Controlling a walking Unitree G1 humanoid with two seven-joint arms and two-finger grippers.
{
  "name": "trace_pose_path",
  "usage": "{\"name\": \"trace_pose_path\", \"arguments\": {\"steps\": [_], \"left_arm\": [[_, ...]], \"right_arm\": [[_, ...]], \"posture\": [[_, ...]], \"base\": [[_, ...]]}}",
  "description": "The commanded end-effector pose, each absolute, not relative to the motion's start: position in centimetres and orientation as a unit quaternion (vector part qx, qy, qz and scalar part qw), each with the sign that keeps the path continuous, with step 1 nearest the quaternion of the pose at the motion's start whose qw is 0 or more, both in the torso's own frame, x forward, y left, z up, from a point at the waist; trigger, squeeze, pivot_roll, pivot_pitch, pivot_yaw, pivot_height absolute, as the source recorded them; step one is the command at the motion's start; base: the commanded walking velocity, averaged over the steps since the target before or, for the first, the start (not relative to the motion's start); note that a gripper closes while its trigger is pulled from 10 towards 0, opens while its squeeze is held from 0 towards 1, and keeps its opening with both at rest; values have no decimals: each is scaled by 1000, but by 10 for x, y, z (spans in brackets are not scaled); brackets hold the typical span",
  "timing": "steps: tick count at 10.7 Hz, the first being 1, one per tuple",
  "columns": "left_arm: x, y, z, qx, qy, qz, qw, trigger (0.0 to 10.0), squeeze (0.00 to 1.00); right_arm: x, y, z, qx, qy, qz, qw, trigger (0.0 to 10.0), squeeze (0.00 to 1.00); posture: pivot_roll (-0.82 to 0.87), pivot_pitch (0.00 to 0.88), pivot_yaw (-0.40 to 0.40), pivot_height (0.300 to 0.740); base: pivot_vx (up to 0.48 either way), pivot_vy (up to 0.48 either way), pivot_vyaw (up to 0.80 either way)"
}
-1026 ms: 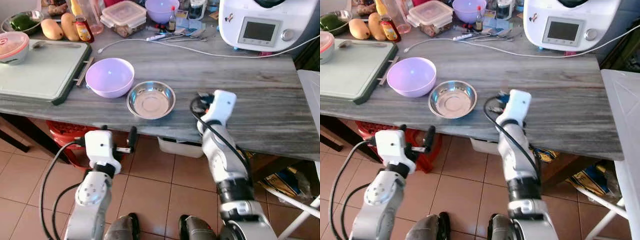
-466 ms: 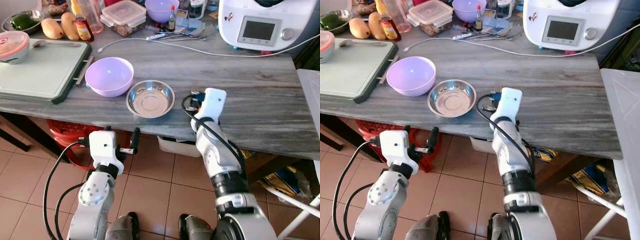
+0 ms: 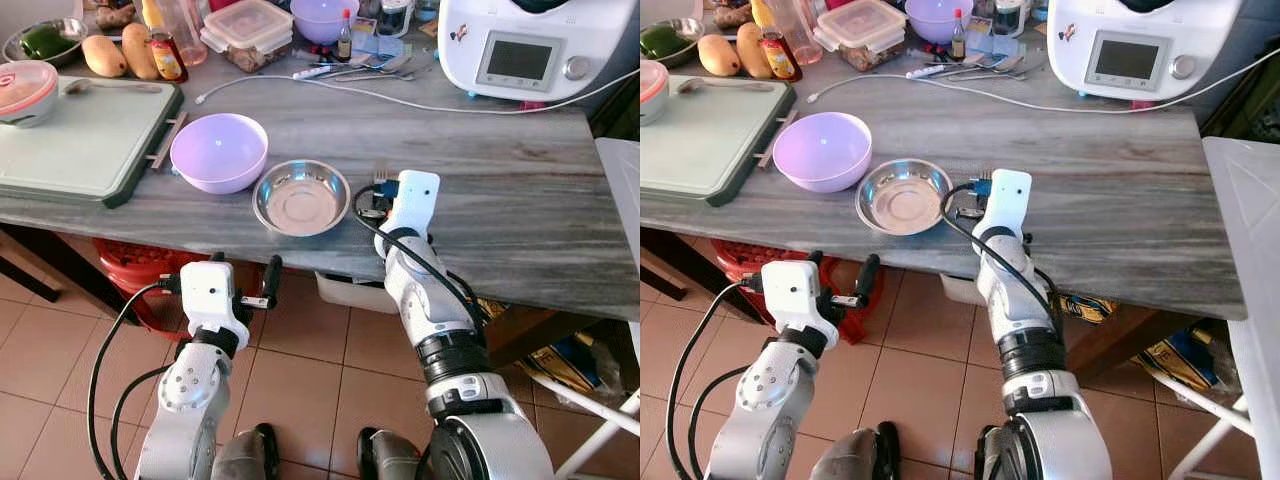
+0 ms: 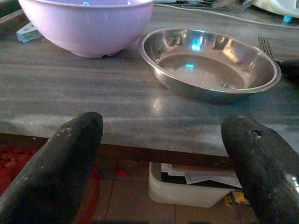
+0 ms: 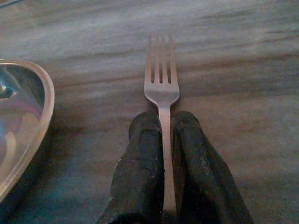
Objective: Setting the table
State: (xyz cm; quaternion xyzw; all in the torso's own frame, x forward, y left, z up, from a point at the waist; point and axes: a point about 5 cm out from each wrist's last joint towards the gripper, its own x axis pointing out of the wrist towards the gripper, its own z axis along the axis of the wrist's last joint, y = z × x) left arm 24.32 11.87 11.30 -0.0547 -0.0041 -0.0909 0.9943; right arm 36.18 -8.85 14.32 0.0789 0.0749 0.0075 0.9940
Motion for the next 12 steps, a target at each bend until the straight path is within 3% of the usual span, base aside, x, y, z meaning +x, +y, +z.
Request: {"name": "trace_pose_path", "arguments": {"steps": [1,2,10,11,12], "left_arm": [[241,119,113,-54,-1,-95,994,10000,0],[241,119,113,-54,0,-96,994,10000,0],[243,118,115,-53,-4,-98,994,10000,0],[243,118,115,-54,-6,-98,994,10000,0],[244,118,115,-54,-7,-98,994,10000,0]], "right_arm": [[360,-85,133,80,103,8,991,10000,71],[358,-84,132,91,99,10,991,10000,1000],[356,-103,144,109,56,-45,991,10000,988],[353,-110,147,118,38,-53,991,10000,831],[350,-114,152,128,12,-52,990,10000,161]], "posture": [[-9,227,38,740],[-10,227,39,740],[-12,220,40,740],[-13,221,39,740],[-13,222,38,740]], "base": [[0,0,0],[0,0,0],[0,0,0],[0,0,0],[0,0,0]]}}
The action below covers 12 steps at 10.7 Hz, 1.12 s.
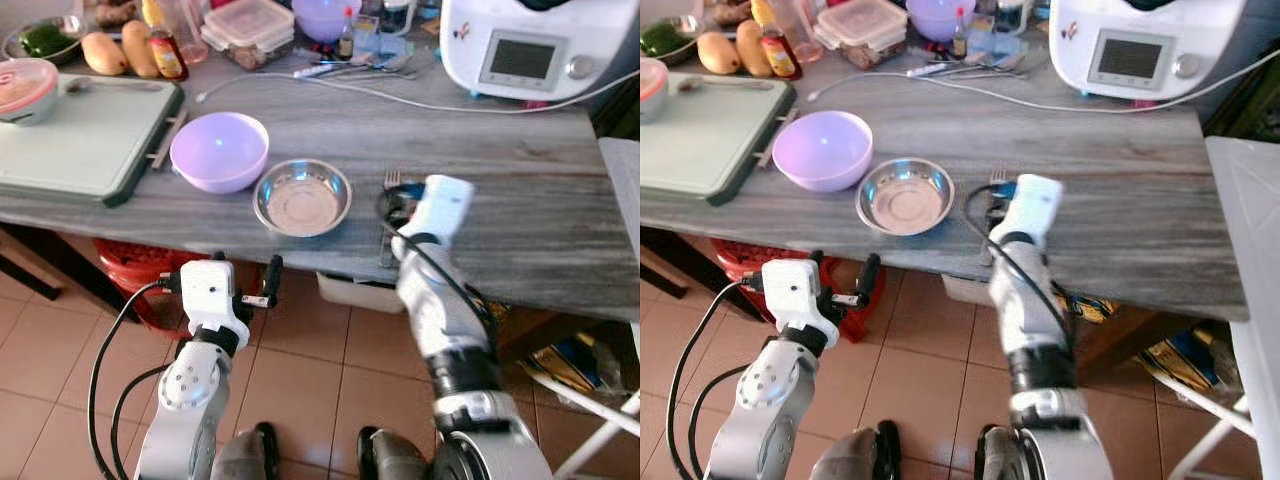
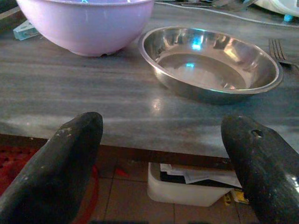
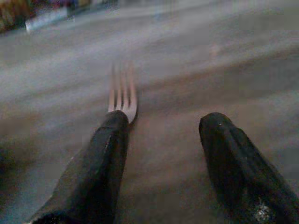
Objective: Setting the table
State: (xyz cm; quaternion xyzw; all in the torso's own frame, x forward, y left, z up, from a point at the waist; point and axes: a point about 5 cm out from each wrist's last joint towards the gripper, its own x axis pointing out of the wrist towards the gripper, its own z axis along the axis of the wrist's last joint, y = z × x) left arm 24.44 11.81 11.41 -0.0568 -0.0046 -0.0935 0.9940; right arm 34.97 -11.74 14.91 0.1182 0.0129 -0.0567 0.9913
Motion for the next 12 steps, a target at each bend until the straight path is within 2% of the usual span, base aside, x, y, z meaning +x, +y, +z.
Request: {"name": "trace_pose_path", "arguments": {"steps": [1,4,6,8,12], "left_arm": [[244,118,116,-55,-8,-98,994,10000,0],[244,119,116,-54,-10,-96,994,10000,0],[243,119,116,-54,-9,-94,994,10000,0],[242,119,116,-56,-7,-94,994,10000,0],[240,120,114,-56,-1,-97,994,10000,0]], "right_arm": [[348,-117,157,122,-14,-49,991,10000,0],[345,-123,164,110,-44,-43,992,10000,0],[335,-144,144,39,2,-70,997,10000,0],[330,-155,132,15,30,-82,996,10000,0],[340,-140,130,-10,67,-26,997,10000,0]], "posture": [[-13,223,40,740],[-13,219,40,740],[-13,221,37,740],[-16,230,39,740],[-14,237,39,740]], "base": [[0,0,0],[0,0,0],[0,0,0],[0,0,0],[0,0,0]]}}
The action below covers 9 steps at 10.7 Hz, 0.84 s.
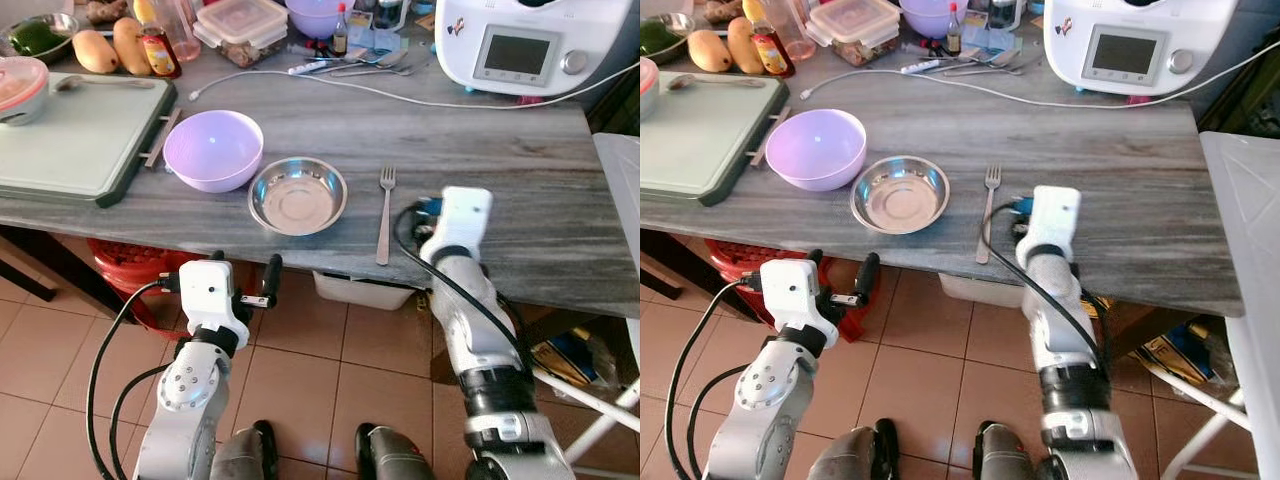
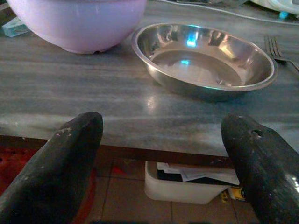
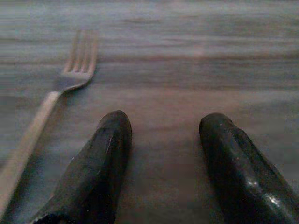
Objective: Setting the table
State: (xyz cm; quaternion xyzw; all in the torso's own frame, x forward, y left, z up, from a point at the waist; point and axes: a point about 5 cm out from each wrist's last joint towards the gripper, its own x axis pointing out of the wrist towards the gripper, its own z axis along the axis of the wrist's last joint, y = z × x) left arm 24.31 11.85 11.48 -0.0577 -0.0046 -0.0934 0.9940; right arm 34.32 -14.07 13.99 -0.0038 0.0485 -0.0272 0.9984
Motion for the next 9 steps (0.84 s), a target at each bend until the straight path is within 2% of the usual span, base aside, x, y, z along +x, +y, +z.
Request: {"name": "trace_pose_path", "arguments": {"steps": [1,9], "left_arm": [[239,119,114,-57,1,-97,994,10000,0],[242,119,114,-57,3,-99,993,10000,0]], "right_arm": [[342,-131,131,-9,76,-2,997,10000,0],[346,-110,134,11,85,52,995,10000,0]], "posture": [[-12,239,38,740],[-15,236,41,740]], "base": [[0,0,0],[0,0,0]]}}
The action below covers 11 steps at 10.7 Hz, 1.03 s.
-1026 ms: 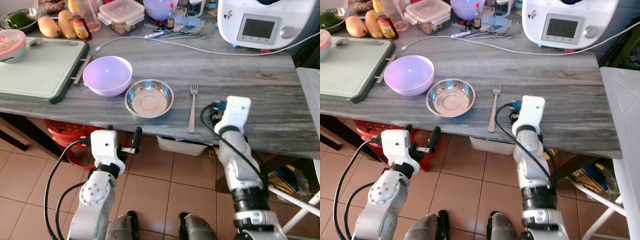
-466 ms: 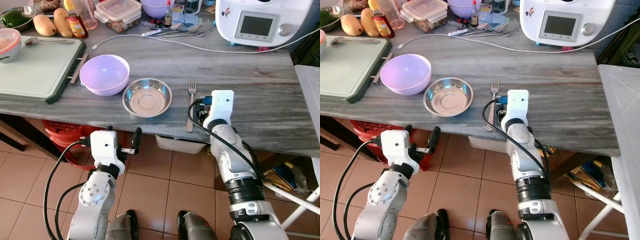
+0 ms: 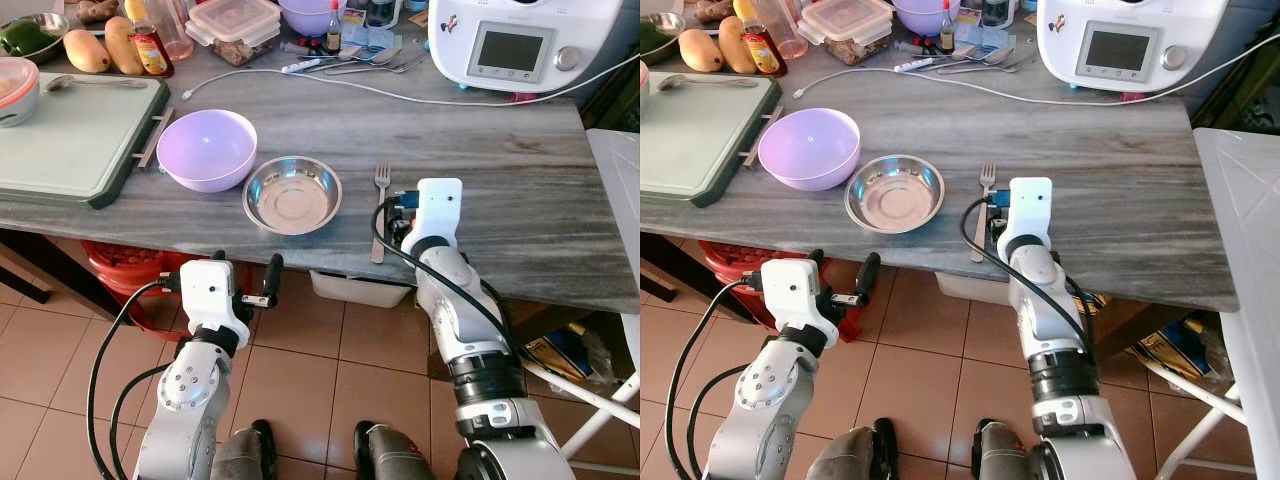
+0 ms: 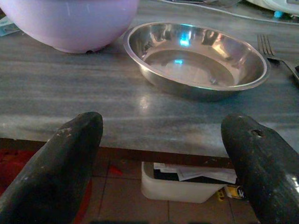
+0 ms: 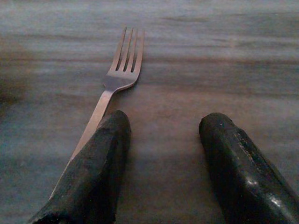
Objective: Setting the table
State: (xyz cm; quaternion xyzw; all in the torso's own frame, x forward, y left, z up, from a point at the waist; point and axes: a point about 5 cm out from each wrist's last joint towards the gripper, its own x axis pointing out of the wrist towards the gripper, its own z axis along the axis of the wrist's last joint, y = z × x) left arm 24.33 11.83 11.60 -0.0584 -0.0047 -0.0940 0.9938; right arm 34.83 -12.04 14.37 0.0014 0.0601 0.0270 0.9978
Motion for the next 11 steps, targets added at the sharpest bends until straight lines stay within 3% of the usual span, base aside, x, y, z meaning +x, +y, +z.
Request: {"name": "trace_pose_path", "arguments": {"steps": [1,11], "left_arm": [[243,119,114,-57,2,-98,994,10000,0],[243,118,114,-55,2,-99,994,10000,0]], "right_arm": [[347,-108,134,13,84,54,995,10000,0],[344,-102,133,27,72,65,995,10000,0]], "posture": [[-14,235,41,740],[-14,236,43,740]], "base": [[0,0,0],[0,0,0]]}}
